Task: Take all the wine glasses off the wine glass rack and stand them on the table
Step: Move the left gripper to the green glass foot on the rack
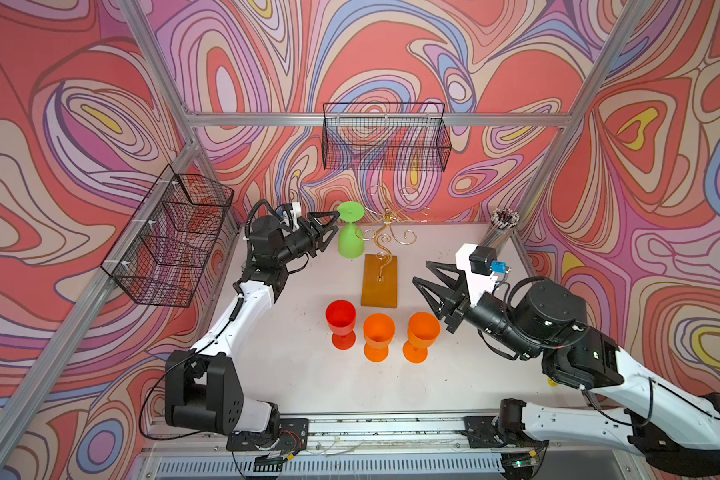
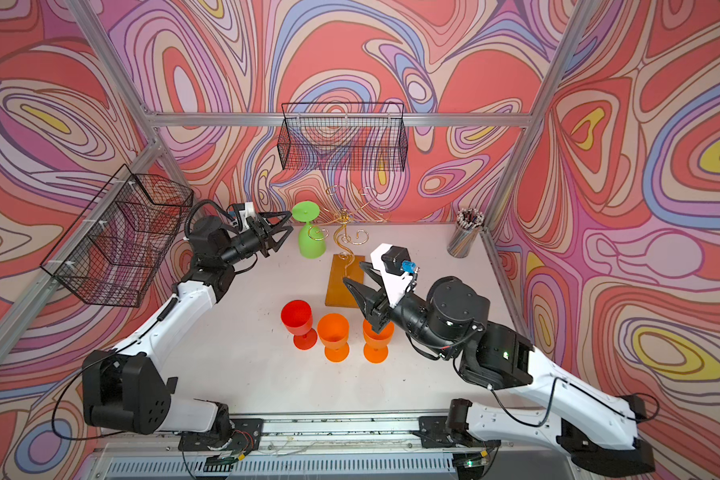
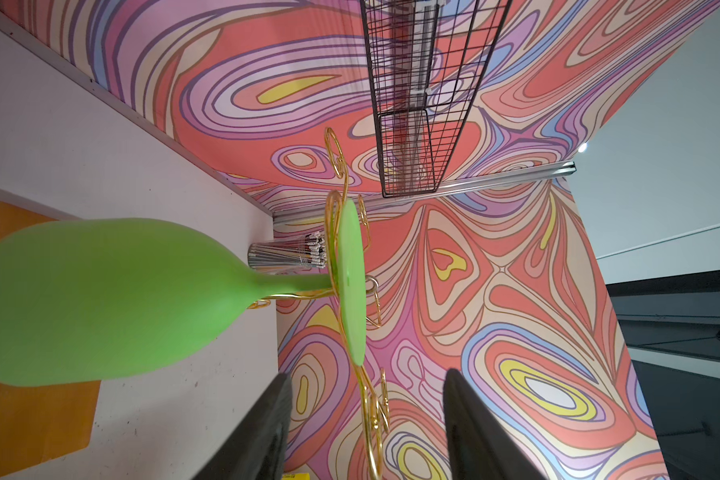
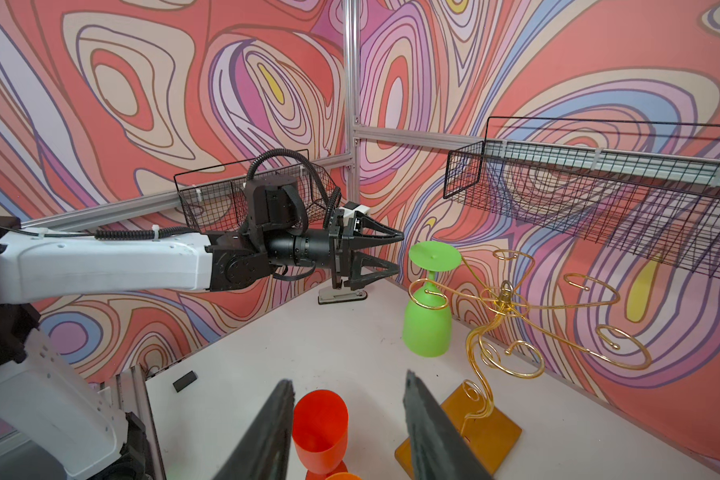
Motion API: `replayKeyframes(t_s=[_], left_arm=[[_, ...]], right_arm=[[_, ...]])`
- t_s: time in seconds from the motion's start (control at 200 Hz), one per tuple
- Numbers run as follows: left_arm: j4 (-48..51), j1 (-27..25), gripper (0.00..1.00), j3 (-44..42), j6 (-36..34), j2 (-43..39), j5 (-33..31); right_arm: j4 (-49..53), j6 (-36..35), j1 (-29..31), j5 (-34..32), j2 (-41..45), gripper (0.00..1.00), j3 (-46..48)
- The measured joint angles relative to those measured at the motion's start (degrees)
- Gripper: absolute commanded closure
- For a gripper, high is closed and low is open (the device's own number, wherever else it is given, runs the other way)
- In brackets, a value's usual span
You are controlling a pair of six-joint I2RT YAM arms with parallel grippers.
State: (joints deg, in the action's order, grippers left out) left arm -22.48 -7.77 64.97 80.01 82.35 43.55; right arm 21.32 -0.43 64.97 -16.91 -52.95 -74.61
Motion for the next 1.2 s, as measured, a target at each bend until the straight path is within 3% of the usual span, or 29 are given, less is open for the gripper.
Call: replayKeyframes(t_s=[0.446, 1.202], left_arm=[[-6.9, 0.0, 0.51, 3.4, 4.6, 6.4, 1.2], [-7.3, -0.1, 0.76, 3.8, 5.6, 7.1, 2.9]], right_arm=[[-1.0, -1.0, 0.0, -1.3, -0.1, 0.54, 0.3], [-1.2, -1.6, 0.0, -2.6, -0.6, 0.54, 0.4]])
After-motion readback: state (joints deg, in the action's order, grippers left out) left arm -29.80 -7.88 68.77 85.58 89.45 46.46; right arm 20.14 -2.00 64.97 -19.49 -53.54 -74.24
